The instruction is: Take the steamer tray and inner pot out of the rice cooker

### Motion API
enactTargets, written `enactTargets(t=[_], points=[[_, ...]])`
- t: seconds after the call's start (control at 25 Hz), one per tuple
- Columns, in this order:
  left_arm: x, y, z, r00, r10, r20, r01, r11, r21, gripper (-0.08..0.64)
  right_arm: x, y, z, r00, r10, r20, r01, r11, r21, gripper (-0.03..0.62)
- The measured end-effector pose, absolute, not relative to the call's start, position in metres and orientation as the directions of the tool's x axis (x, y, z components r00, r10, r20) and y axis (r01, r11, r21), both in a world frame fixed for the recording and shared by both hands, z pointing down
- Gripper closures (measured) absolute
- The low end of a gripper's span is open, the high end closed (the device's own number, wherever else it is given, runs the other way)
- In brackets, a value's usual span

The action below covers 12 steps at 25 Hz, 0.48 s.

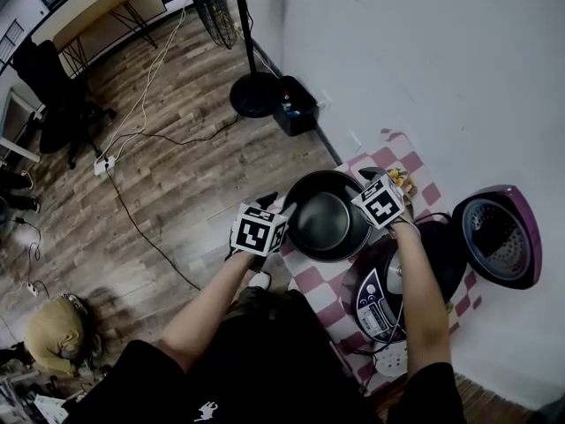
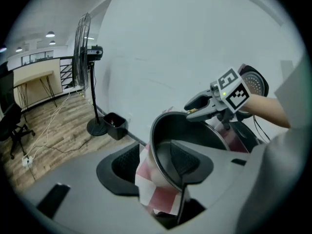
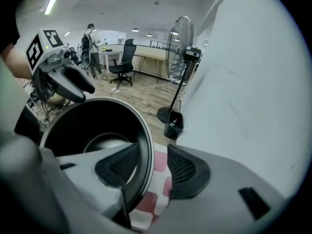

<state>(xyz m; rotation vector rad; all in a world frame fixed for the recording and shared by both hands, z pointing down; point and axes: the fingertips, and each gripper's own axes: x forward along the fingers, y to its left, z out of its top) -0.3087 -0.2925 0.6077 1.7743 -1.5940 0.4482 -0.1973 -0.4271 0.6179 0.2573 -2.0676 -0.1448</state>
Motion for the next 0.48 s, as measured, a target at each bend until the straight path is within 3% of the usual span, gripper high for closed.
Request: enactTargets(t=[0.12,0.24,0.48], points=[[-0.313,-0.294,0.587,0.163,-0.752,0.639,-0.985,-0.083,0.152,0.363,-0.19,-0.423,0.587,-0.504,-0.298,0.811,-0.216,0.952,0.215,0.417],[-0.314,-0.293,0.56,0.177,-0.786,0.592,-0.984,-0.156,0.088,0.415,-0.178,-0.412,0.547,-0.542,-0.357,0.761,-0.309,0.927,0.214,0.419],[-0.301,-0.293,0.516,0.242,-0.838,0.489,-0.963,-0.269,0.016,0.509,-0.147,-0.384,0.473,-0.595,-0.497,0.631,-0.493,0.846,0.202,0.518]])
